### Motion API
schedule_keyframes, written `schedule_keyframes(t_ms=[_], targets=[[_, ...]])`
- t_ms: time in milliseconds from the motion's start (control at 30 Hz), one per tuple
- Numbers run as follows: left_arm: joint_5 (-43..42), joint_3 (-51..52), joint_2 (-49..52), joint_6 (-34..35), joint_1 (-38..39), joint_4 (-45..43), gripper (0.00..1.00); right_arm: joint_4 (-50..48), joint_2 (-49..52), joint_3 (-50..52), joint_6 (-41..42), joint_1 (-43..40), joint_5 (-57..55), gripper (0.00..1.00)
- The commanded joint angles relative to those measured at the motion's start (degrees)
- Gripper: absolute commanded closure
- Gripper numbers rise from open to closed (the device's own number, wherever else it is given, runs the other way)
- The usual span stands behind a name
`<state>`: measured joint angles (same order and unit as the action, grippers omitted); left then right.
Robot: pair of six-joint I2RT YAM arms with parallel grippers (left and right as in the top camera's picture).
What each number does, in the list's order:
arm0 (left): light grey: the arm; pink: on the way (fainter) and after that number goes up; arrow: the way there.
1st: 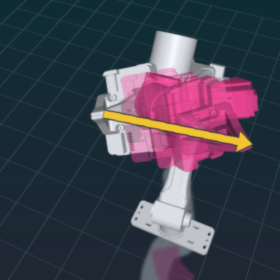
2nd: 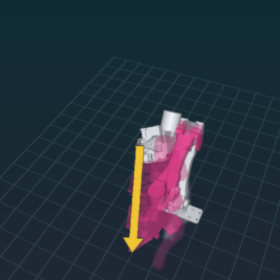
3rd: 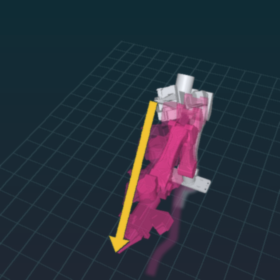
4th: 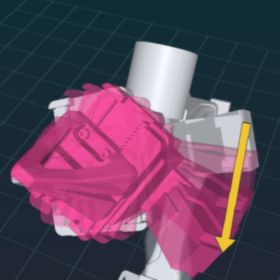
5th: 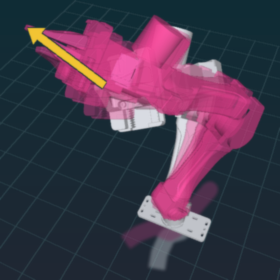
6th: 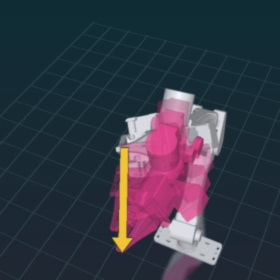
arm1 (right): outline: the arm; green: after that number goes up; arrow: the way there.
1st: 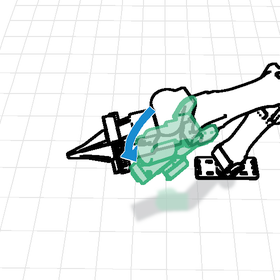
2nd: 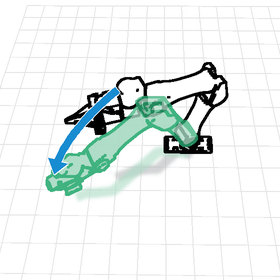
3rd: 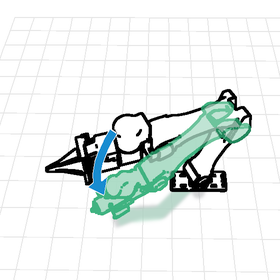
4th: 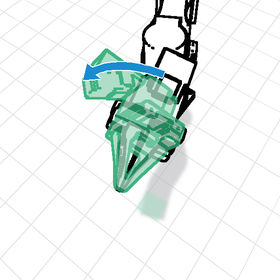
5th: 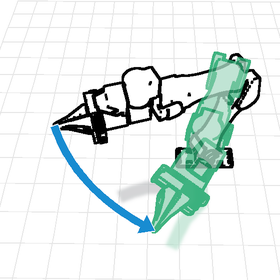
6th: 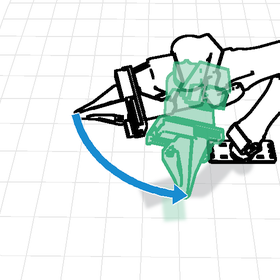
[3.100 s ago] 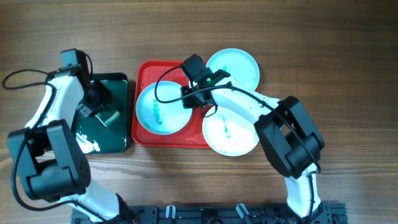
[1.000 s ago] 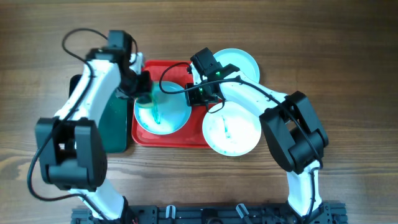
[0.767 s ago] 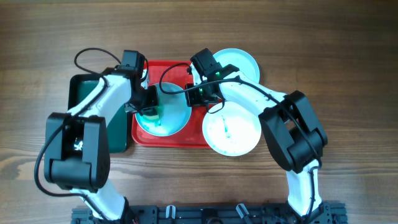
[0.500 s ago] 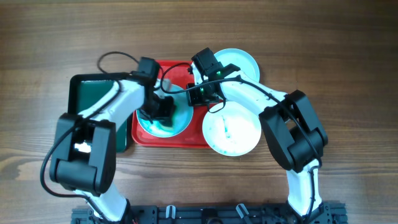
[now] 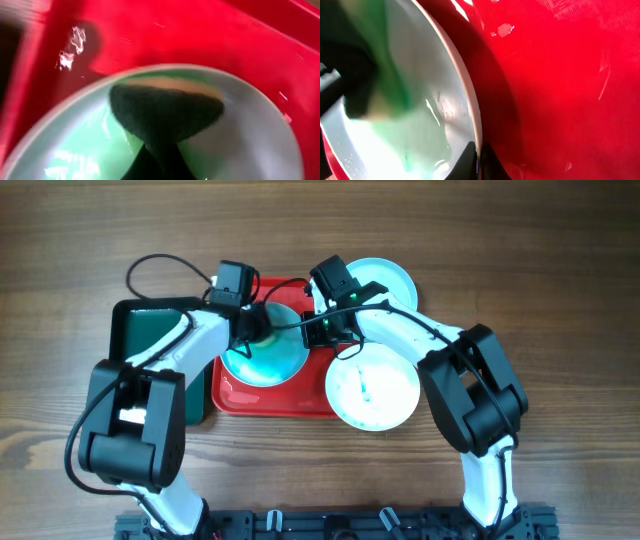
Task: Clean dirty plates on tray and stack at the side
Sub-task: 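Scrub the plate held by the right gripper with the sponge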
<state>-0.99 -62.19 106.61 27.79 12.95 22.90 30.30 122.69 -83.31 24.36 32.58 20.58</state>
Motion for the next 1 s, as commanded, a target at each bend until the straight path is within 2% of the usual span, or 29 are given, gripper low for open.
schedule_keyframes(t_ms=[0, 100, 233, 267, 333, 433, 533, 567, 633, 700, 800, 900, 967], targets=[[12.68, 0.81, 1.86, 5.7, -0.85, 3.21, 0.96, 0.52, 0.68, -0.57, -0.2, 0.76, 2.56, 0.96], [7.1, 0.81, 1.86, 2.89, -0.85, 12.57, 0.96, 0.57, 0.68, -0.57, -0.17, 0.76, 2.58, 0.96], [-16.52, 0.81, 1.86, -16.81, -0.85, 19.89, 0.96, 0.55, 0.68, -0.57, -0.13, 0.76, 2.58, 0.96], [-23.3, 0.81, 1.86, -22.05, -0.85, 20.44, 0.96, 0.52, 0.68, -0.57, -0.15, 0.76, 2.6, 0.96], [-32.15, 0.81, 1.86, -27.58, -0.85, 19.58, 0.96, 0.55, 0.68, -0.57, -0.17, 0.76, 2.6, 0.96], [-36.26, 0.81, 1.86, -27.5, -0.85, 14.36, 0.96, 0.63, 0.68, -0.57, -0.15, 0.76, 2.6, 0.96], [-35.08, 0.81, 1.86, -26.34, -0.85, 8.48, 0.96, 0.66, 0.68, -0.57, -0.15, 0.76, 2.6, 0.96], [-30.84, 0.81, 1.86, -24.13, -0.85, 6.16, 0.96, 0.66, 0.68, -0.57, -0.17, 0.76, 2.6, 0.96], [-20.52, 0.81, 1.88, -18.53, -0.87, 2.84, 0.96, 0.63, 0.68, -0.57, -0.17, 0.76, 2.6, 0.96], [-6.49, 0.81, 1.88, -10.51, -0.87, 0.5, 0.96, 0.61, 0.68, -0.57, -0.15, 0.76, 2.6, 0.96], [11.82, 0.81, 1.88, 0.61, -0.87, 1.49, 0.96, 0.61, 0.68, -0.57, -0.17, 0.76, 2.58, 0.96], [14.73, 0.81, 1.88, 6.12, -0.81, 9.4, 0.96, 0.57, 0.68, -0.57, -0.15, 0.76, 2.58, 0.96], [10.03, 0.81, 1.86, 4.48, -0.81, 16.09, 0.96, 0.57, 0.68, -0.57, -0.17, 0.76, 2.58, 0.96]])
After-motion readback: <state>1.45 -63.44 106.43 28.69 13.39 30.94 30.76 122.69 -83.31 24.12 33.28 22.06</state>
